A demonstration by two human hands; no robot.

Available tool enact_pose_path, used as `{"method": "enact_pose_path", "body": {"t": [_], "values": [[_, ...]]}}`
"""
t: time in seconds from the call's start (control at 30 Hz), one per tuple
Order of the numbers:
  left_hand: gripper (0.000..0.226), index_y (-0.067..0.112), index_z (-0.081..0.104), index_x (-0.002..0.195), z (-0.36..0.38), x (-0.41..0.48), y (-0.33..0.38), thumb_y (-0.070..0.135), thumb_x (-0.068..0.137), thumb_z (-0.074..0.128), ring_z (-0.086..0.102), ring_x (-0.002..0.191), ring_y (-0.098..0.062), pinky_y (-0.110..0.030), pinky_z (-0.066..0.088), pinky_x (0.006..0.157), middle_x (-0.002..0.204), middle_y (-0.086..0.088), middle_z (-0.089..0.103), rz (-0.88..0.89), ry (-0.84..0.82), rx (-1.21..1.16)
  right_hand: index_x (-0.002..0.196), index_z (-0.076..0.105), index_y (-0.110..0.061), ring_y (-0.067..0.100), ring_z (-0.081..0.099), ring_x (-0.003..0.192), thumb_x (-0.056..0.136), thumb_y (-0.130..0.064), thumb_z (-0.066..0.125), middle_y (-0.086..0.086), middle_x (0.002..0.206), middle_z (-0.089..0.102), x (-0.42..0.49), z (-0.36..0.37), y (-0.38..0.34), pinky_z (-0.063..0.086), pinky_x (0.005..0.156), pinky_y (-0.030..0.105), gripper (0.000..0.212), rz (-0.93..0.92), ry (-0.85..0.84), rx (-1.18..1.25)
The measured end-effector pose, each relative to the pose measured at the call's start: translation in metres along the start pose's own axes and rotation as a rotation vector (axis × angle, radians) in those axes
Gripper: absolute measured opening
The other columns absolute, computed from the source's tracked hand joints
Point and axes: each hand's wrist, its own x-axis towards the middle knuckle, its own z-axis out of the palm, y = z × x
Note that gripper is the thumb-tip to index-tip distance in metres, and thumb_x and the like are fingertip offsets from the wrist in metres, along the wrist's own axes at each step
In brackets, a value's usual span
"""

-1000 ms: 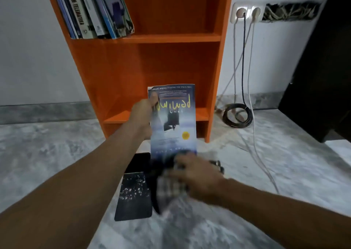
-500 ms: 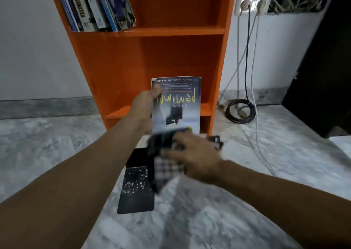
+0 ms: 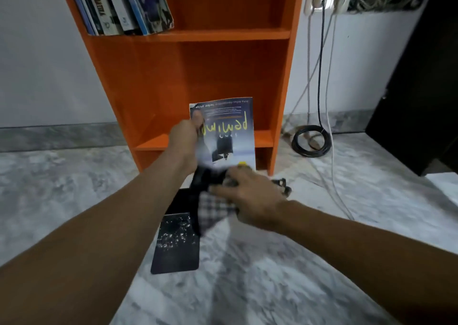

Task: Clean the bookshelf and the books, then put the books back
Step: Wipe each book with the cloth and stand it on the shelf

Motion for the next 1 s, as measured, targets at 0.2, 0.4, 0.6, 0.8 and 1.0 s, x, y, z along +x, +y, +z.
{"method": "enact_pose_path", "body": {"t": [0.2,0.4,0.6,0.8,1.0], "values": [[0.034,0.019,0.050,0.066,-0.013,0.009,-0.007,0.031,0.098,0.056,0.046,0.070,-0.020,-0.035,0.036,0.070,0.069,0.002,0.049,0.051,0.211,-0.027,0.101,0.063,-0.031,0.028,0.056,0.097,0.075,-0.026,0.061,-0.001,0.093,0.050,-0.027,0.017,-0.005,0.049,0.077,0.035,0.026,0.305,-0.574,0.359],[0.056,0.007,0.061,0.079,-0.015,0.019,-0.036,0.054,0.097,0.036,0.061,0.085,-0.034,-0.039,0.048,0.084,0.088,-0.013,0.067,0.030,0.439,0.200,0.120,0.060,-0.015,0.022,0.063,0.106,0.069,-0.016,0.085,0.005,0.121,0.067,-0.026,0.044,-0.003,0.051,0.088,0.027,0.056,0.436,-0.936,0.611],[0.055,-0.006,0.053,0.129,-0.003,0.036,-0.059,0.040,0.105,0.033,0.058,0.111,-0.038,-0.037,0.043,0.088,0.126,-0.019,0.060,-0.001,0.567,0.100,0.137,0.044,-0.015,0.038,0.054,0.119,0.074,-0.017,0.082,0.019,0.133,0.049,-0.033,0.096,0.004,0.045,0.090,0.034,0.074,0.361,-0.990,0.383],[0.057,-0.006,0.053,0.128,0.000,0.042,-0.074,0.038,0.107,0.024,0.056,0.117,-0.039,-0.042,0.044,0.096,0.128,-0.024,0.059,-0.119,0.636,0.086,0.147,0.026,-0.018,0.018,0.053,0.119,0.080,-0.022,0.072,0.003,0.139,0.044,-0.007,0.092,0.019,0.049,0.085,0.023,0.081,0.680,-0.559,0.759],[0.054,-0.006,0.011,0.151,-0.014,0.055,-0.086,0.009,0.104,0.030,0.039,0.139,-0.025,-0.025,0.044,0.096,0.161,-0.021,0.015,-0.139,0.532,0.593,0.121,0.059,-0.021,0.016,0.068,0.084,0.071,-0.024,0.076,-0.001,0.101,0.074,0.023,0.060,0.016,0.054,0.079,0.040,0.052,0.994,0.002,1.591]]}}
